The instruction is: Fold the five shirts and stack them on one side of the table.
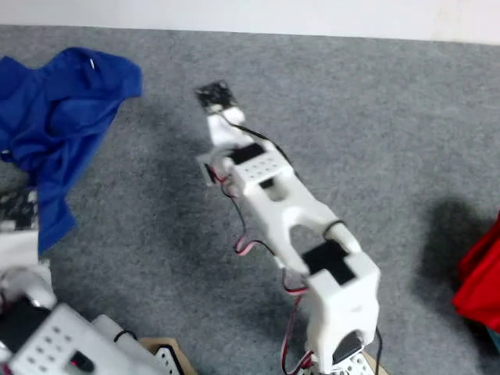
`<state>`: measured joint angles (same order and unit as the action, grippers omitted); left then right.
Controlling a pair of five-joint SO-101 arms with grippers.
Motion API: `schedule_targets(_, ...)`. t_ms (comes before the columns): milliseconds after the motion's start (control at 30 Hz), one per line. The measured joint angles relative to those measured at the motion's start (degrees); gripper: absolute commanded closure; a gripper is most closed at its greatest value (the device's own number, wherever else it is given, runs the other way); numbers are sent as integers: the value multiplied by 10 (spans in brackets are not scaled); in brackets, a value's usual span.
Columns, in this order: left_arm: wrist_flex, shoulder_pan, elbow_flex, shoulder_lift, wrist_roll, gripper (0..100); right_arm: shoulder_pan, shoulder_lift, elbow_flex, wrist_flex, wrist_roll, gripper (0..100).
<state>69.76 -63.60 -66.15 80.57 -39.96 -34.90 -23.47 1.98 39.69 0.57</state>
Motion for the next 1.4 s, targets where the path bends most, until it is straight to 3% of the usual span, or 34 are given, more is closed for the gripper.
schedule_targets(167,-11,-45,-90,75,94,992,-22,-84,131,44,0,785)
schedule_targets(500,47,-28,-170,84,254,912,-37,-117,259,98,0,785)
schedule_targets(867,43,-27,-209,84,273,998,-135,-250,441,90,-29,785)
schedule_targets(1100,-39,-23,-251,84,332,994,-232,-341,614,159,-33,785)
schedule_targets(1400,-57,-23,-261,89,341,994,-274,-424,700,140,-33,785)
